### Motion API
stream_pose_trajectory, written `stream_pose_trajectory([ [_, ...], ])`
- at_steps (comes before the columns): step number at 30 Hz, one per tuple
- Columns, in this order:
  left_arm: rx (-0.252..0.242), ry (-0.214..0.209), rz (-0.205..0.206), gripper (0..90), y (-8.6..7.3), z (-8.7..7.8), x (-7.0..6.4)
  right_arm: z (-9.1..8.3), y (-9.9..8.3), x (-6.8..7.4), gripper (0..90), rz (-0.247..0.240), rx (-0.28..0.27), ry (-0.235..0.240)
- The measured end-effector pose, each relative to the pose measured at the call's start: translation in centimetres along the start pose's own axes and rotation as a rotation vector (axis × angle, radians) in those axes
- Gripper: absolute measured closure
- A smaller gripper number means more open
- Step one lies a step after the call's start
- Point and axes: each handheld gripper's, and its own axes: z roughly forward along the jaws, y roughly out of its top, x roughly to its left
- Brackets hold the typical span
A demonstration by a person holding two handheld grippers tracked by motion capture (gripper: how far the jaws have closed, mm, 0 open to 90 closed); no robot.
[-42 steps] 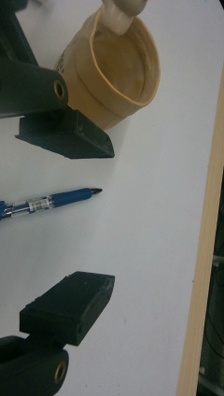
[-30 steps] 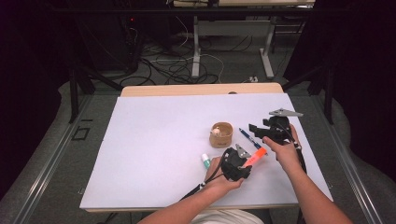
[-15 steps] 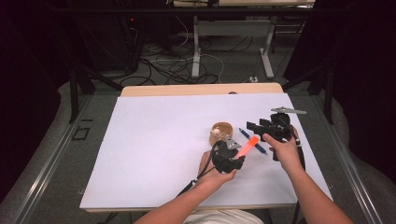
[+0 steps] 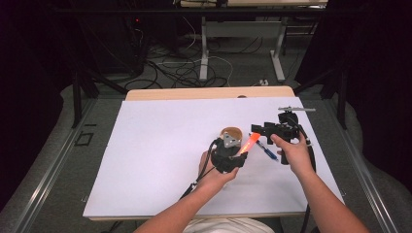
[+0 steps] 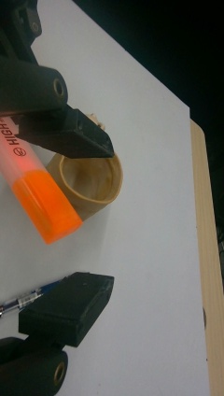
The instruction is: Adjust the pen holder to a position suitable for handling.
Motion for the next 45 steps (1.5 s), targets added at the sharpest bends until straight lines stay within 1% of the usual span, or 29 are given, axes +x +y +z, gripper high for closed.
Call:
stream_pose_trajectory([
  [1, 0.001, 0.007, 0.004, 66.1, 0.1, -0.2, 0.2, 0.0, 0.2, 0.1, 32.5, 0.011, 0.007, 0.011],
  [2, -0.018, 0.007, -0.011, 66.1, 0.1, -0.3, 0.3, 0.1, 0.3, 0.2, 33.3, 0.021, 0.003, 0.016],
  [3, -0.011, 0.011, -0.008, 66.1, 0.2, -0.5, 0.5, 0.1, 0.4, 0.4, 34.2, 0.029, 0.006, 0.021],
  [5, -0.023, 0.015, -0.015, 66.1, 0.4, -0.7, 0.8, 0.2, 0.7, 0.6, 35.4, 0.040, 0.006, 0.028],
  [6, -0.042, 0.016, -0.034, 66.1, 0.4, -0.8, 0.8, 0.3, 0.8, 0.7, 35.9, 0.049, -0.001, 0.027],
  [7, -0.045, 0.018, -0.042, 66.1, 0.5, -0.9, 1.0, 0.4, 1.0, 0.8, 36.2, 0.060, 0.002, 0.038],
  [9, -0.053, 0.022, -0.047, 66.0, 0.6, -1.2, 1.3, 0.6, 1.3, 0.9, 37.0, 0.084, -0.007, 0.048],
  [10, -0.062, 0.024, -0.046, 66.1, 0.6, -1.3, 1.5, 0.6, 1.4, 0.9, 37.3, 0.096, 0.000, 0.065],
  [11, -0.065, 0.027, -0.053, 66.1, 0.7, -1.4, 1.6, 0.8, 1.5, 1.0, 37.9, 0.115, -0.012, 0.061],
  [12, -0.069, 0.026, -0.050, 66.0, 0.7, -1.5, 1.8, 0.9, 1.6, 0.9, 38.4, 0.116, 0.004, 0.075],
  [13, -0.074, 0.027, -0.056, 66.1, 0.7, -1.6, 1.9, 1.0, 1.7, 1.0, 38.7, 0.134, 0.008, 0.078],
  [15, -0.065, 0.027, -0.050, 66.1, 0.7, -1.8, 2.2, 1.4, 1.7, 1.0, 39.2, 0.150, 0.005, 0.090],
  [16, -0.078, 0.028, -0.053, 66.1, 0.7, -1.8, 2.2, 1.5, 1.7, 0.9, 39.5, 0.157, 0.010, 0.101],
  [17, -0.076, 0.030, -0.061, 66.0, 0.6, -1.8, 2.2, 1.7, 1.7, 0.9, 39.8, 0.176, 0.012, 0.106],
  [18, -0.078, 0.030, -0.057, 66.1, 0.6, -1.8, 2.2, 1.9, 1.7, 0.8, 40.0, 0.178, 0.014, 0.112],
  [20, -0.087, 0.025, -0.053, 66.1, 0.5, -1.8, 2.2, 2.1, 1.6, 0.9, 41.1, 0.214, 0.023, 0.126],
  [22, -0.087, 0.023, -0.048, 66.0, 0.4, -1.7, 2.1, 2.3, 1.6, 0.8, 41.7, 0.220, 0.041, 0.141],
  [25, -0.090, 0.022, -0.049, 66.1, 0.3, -1.7, 2.0, 2.6, 1.5, 0.9, 43.4, 0.229, 0.043, 0.149],
  [26, -0.089, 0.022, -0.051, 66.1, 0.3, -1.7, 2.0, 2.6, 1.5, 0.9, 44.0, 0.240, 0.055, 0.157],
  [27, -0.090, 0.022, -0.057, 66.1, 0.3, -1.7, 2.0, 2.7, 1.4, 1.0, 44.8, 0.248, 0.051, 0.151],
  [30, -0.102, 0.022, -0.060, 66.1, 0.1, -1.7, 2.0, 2.8, 1.3, 0.8, 47.3, 0.258, 0.069, 0.160],
  [31, -0.103, 0.022, -0.060, 66.1, 0.1, -1.6, 2.0, 2.9, 1.2, 0.8, 48.1, 0.275, 0.064, 0.161],
  [34, -0.096, 0.020, -0.058, 66.1, 0.1, -1.7, 2.1, 2.9, 1.2, 0.6, 50.9, 0.298, 0.085, 0.182],
  [37, -0.111, 0.025, -0.063, 66.1, 0.1, -1.7, 2.1, 2.8, 1.2, 0.4, 53.4, 0.329, 0.092, 0.190],
  [38, -0.105, 0.019, -0.063, 66.0, 0.1, -1.8, 2.1, 2.9, 1.2, 0.5, 54.0, 0.349, 0.078, 0.193],
  [40, -0.115, 0.018, -0.067, 66.1, 0.1, -1.7, 2.1, 2.9, 1.2, 0.4, 55.0, 0.365, 0.075, 0.206],
  [41, -0.115, 0.017, -0.069, 66.1, 0.1, -1.8, 2.1, 2.9, 1.3, 0.5, 55.6, 0.389, 0.077, 0.208],
  [44, -0.123, 0.024, -0.067, 66.1, 0.0, -1.8, 2.2, 2.9, 1.3, 0.4, 57.6, 0.405, 0.093, 0.221],
  [45, -0.122, 0.023, -0.067, 66.1, 0.0, -1.8, 2.2, 3.1, 1.2, 0.3, 58.8, 0.413, 0.081, 0.221],
])
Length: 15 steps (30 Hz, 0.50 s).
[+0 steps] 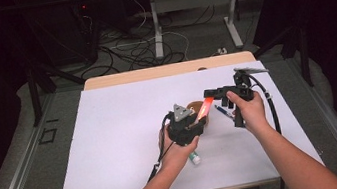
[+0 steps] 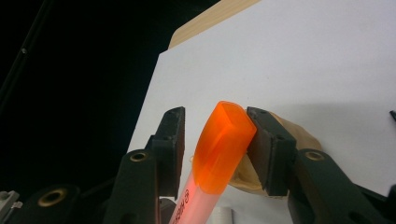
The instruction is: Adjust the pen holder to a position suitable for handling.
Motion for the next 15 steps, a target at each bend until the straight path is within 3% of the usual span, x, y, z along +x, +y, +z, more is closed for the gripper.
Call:
stream_pose_trajectory([
  [7, 0.009, -0.006, 0.002, 66.0, -0.13, -0.01, 0.09, 0.08, 0.06, -0.20, 65.8, 0.018, 0.009, -0.008],
  [11, 0.001, -0.002, -0.001, 66.0, -0.26, 0.10, 0.03, -0.02, 0.16, -0.43, 67.7, 0.039, 0.030, 0.008],
  [15, 0.001, -0.005, -0.003, 66.0, -0.23, 0.07, 0.06, 0.03, 0.18, -0.57, 68.7, 0.053, 0.017, 0.023],
])
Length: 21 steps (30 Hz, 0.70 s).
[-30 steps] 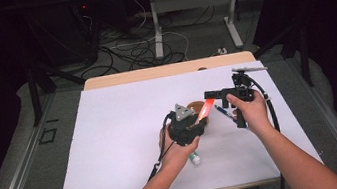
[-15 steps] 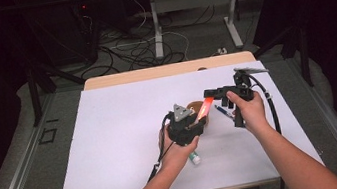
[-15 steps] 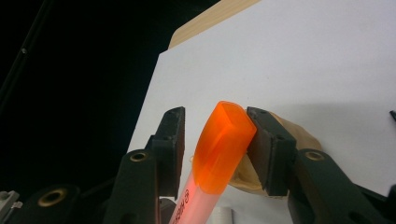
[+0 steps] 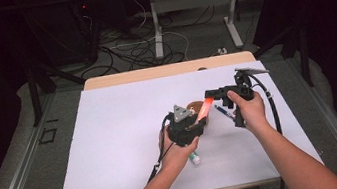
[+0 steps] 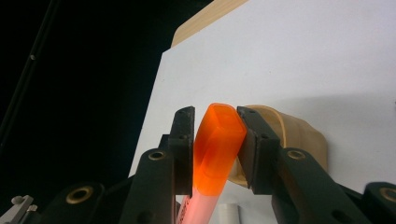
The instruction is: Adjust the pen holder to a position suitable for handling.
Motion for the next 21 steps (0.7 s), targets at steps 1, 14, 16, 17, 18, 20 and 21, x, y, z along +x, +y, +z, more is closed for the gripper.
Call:
stream_pose_trajectory([
  [1, -0.001, 0.000, -0.002, 66.0, 0.00, 0.00, -0.01, -0.01, 0.01, 0.03, 68.9, 0.006, 0.000, 0.001],
  [14, 0.003, -0.008, 0.000, 65.8, 0.05, -0.03, -0.02, -0.20, 0.11, 0.16, 72.2, 0.019, -0.004, 0.037],
  [16, 0.005, -0.011, 0.001, 65.7, 0.07, -0.04, -0.01, -0.29, 0.13, 0.22, 73.4, 0.024, -0.001, 0.045],
  [17, -0.006, -0.009, -0.005, 65.7, 0.03, -0.01, -0.08, -0.31, 0.14, 0.26, 73.8, 0.026, -0.004, 0.052],
  [18, -0.007, -0.010, -0.003, 65.7, 0.04, -0.04, -0.09, -0.34, 0.17, 0.35, 74.2, 0.036, -0.005, 0.062],
  [20, -0.006, -0.012, -0.003, 65.5, 0.11, -0.10, -0.10, -0.42, 0.19, 0.43, 74.5, 0.033, -0.004, 0.069],
  [21, -0.005, -0.012, -0.004, 65.5, 0.15, -0.11, -0.11, -0.49, 0.22, 0.51, 74.6, 0.028, 0.002, 0.071],
])
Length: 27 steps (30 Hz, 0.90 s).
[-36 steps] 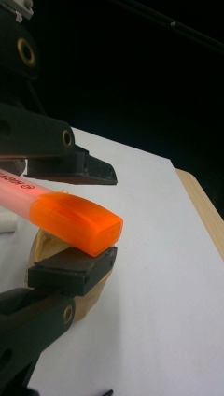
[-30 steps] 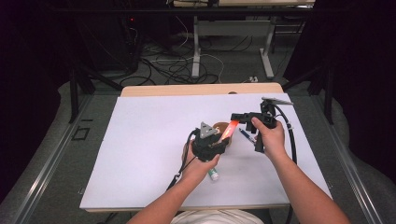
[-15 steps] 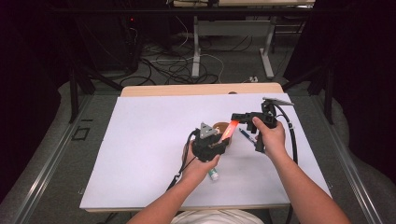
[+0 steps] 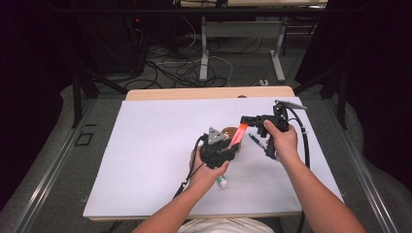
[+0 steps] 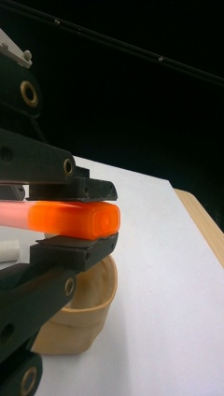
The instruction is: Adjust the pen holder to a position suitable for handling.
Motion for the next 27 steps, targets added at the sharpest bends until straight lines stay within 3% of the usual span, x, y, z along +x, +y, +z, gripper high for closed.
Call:
stream_pose_trajectory([
  [9, 0.021, 0.020, -0.006, 56.0, 0.1, -0.3, 0.4, -0.1, 0.2, 0.6, 75.0, -0.043, -0.032, -0.020],
  [16, 0.003, 0.036, -0.002, 48.6, 0.4, -0.8, 0.9, -0.3, 0.5, 1.4, 74.9, -0.125, -0.088, -0.066],
  [19, 0.020, 0.043, 0.011, 46.4, 0.5, -1.1, 1.3, -0.2, 0.5, 1.5, 75.0, -0.164, -0.095, -0.082],
  [27, 0.017, 0.066, 0.022, 41.0, -0.1, -1.9, 2.4, 0.1, 0.5, 1.8, 74.9, -0.218, -0.150, -0.118],
])
